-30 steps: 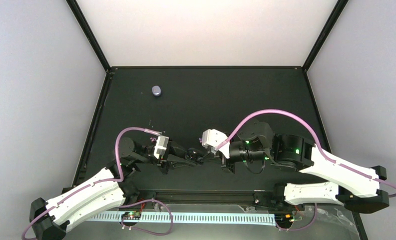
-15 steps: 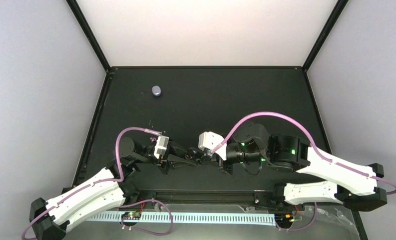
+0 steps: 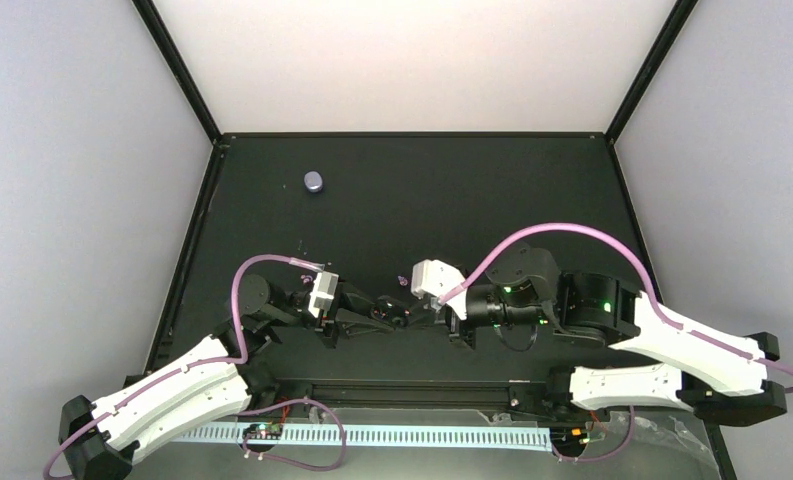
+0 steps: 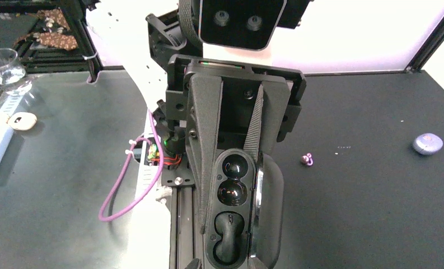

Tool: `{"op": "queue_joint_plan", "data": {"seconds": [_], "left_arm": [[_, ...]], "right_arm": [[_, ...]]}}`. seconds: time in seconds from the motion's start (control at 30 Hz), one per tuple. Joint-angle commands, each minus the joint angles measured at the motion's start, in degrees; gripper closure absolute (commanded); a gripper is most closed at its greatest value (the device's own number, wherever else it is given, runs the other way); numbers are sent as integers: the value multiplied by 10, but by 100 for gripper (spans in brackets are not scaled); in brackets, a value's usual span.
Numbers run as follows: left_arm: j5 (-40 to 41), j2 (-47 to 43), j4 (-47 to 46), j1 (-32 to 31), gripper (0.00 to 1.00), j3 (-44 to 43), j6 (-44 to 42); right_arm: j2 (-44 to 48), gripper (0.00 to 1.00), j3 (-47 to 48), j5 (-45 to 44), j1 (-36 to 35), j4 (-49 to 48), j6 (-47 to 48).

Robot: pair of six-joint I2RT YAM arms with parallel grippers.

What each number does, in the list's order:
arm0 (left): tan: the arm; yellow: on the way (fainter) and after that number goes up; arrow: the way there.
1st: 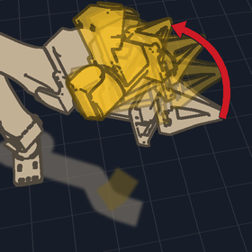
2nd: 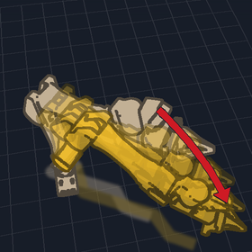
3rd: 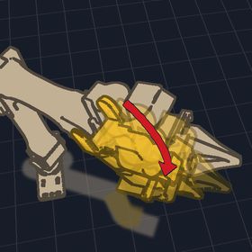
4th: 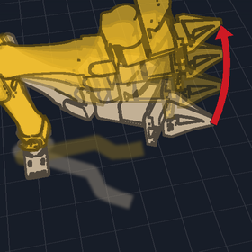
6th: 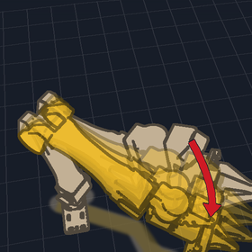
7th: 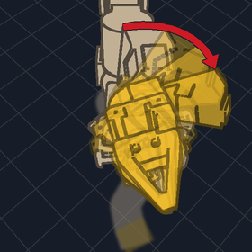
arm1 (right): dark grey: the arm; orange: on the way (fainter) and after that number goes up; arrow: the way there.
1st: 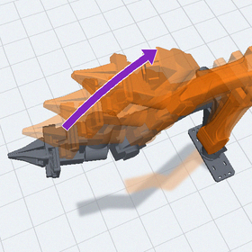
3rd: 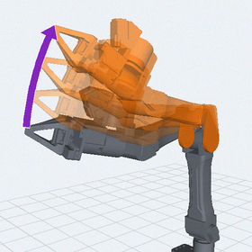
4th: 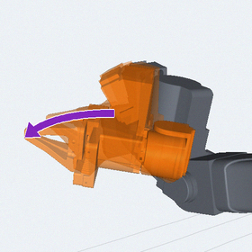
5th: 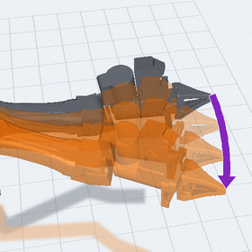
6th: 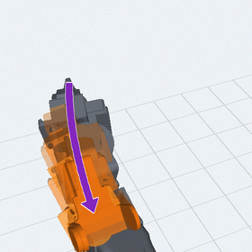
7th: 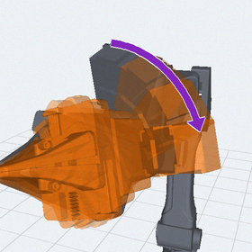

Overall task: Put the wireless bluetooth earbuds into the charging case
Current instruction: Place the earbud in the charging case.

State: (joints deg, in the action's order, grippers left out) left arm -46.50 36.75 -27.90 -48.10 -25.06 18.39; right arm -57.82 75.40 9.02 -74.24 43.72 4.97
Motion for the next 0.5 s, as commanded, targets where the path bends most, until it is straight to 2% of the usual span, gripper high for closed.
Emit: {"op": "queue_joint_plan", "data": {"seconds": [0.0, 0.3, 0.37, 0.47], "left_arm": [[0, -2, -7, -4, 99, -21, -15], [22, -1, 0, -4, 98, -20, -15], [26, -2, 2, -4, 98, -20, -15], [31, -2, 0, -3, 98, -20, -12]], "right_arm": [[22, 79, -5, -13, -3, -21, -12], [38, 75, -23, -27, -3, -44, -28], [60, 73, -45, -96, -3, -78, -48], [126, 67, -131, -207, 9, -188, -76]]}}
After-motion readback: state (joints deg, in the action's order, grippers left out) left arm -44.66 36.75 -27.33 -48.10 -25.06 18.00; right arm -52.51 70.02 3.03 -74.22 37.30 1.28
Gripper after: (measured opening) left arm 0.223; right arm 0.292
